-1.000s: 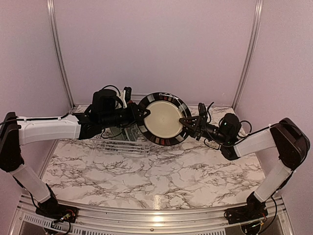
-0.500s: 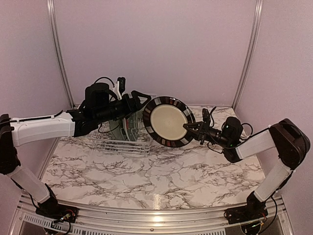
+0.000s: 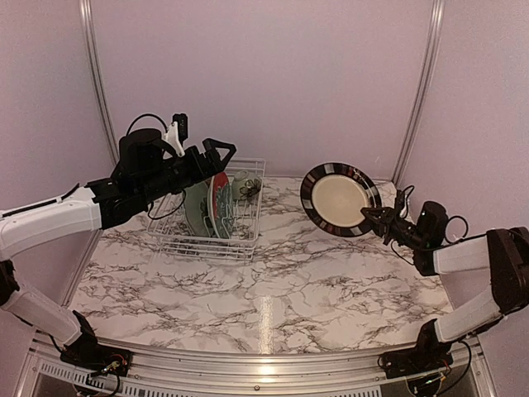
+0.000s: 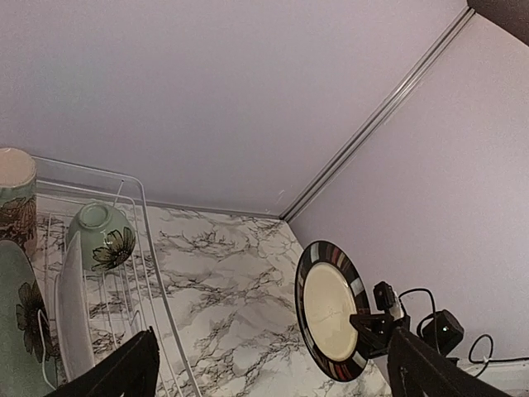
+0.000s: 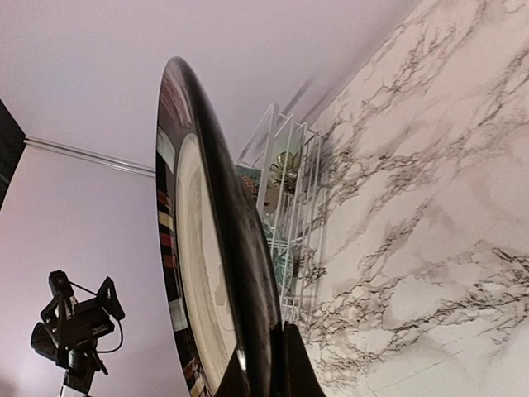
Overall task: Unload the mixed dishes from the dish rack
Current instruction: Pass from the left arm to the right, then place the plate in the corner of the board.
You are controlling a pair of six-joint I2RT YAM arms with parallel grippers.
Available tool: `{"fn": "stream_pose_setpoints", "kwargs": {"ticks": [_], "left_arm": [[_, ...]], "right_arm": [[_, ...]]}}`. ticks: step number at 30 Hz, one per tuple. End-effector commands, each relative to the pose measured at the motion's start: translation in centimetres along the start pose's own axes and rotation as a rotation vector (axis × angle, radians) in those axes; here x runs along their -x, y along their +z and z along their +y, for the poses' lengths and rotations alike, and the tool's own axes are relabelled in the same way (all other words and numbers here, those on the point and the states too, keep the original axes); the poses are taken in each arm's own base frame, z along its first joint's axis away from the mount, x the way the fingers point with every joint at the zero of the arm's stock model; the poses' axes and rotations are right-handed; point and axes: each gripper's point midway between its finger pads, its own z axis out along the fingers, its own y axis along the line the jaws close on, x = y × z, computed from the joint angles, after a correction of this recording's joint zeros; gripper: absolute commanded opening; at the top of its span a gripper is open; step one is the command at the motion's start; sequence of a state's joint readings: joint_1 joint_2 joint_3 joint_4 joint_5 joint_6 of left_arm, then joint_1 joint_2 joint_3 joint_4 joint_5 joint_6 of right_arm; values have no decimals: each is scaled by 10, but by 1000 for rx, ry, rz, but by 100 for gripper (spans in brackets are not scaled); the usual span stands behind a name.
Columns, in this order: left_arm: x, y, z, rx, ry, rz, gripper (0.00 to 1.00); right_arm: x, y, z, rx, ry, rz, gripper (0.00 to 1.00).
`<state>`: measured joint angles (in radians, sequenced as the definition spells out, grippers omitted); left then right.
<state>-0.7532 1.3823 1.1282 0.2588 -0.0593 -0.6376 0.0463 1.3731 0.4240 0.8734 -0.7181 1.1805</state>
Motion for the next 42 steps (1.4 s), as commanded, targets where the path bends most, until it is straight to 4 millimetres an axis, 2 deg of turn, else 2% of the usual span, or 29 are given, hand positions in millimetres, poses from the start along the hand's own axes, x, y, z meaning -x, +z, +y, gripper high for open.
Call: {"fn": "stream_pose_setpoints", "kwargs": {"ticks": [1,8,14,19,23,28,34,37,42], "left_arm": [[-3,-9,18,84,56,10,99],[-5,-12,17,74,44,14,99],[-7,-13,17,65,29,22,99],[-6,-22,15,60,19,17,99],[-7,-29,21,83,21,17,99],[-9,-35,25,100,22,14,99],[-9,-36,25,97,22,15,99],[-10,-33,25,96,20,20,99],[-13,-28,25,90,17,31,99]], "right_arm": [[26,-19,-15,-55,-41,-87,0],[49,-33,-61,-120,18,-126,0],[72,-25,-99,-184,53,-153,0],[90,-12,-114,-170,61,-176,0],[101,-4,-134,-205,62,-188,0],[106,0,-160,-252,76,-204,0],[108,4,-176,-281,74,-199,0],[108,3,-178,-298,59,-199,9],[107,-1,-182,-349,39,-193,33]]}}
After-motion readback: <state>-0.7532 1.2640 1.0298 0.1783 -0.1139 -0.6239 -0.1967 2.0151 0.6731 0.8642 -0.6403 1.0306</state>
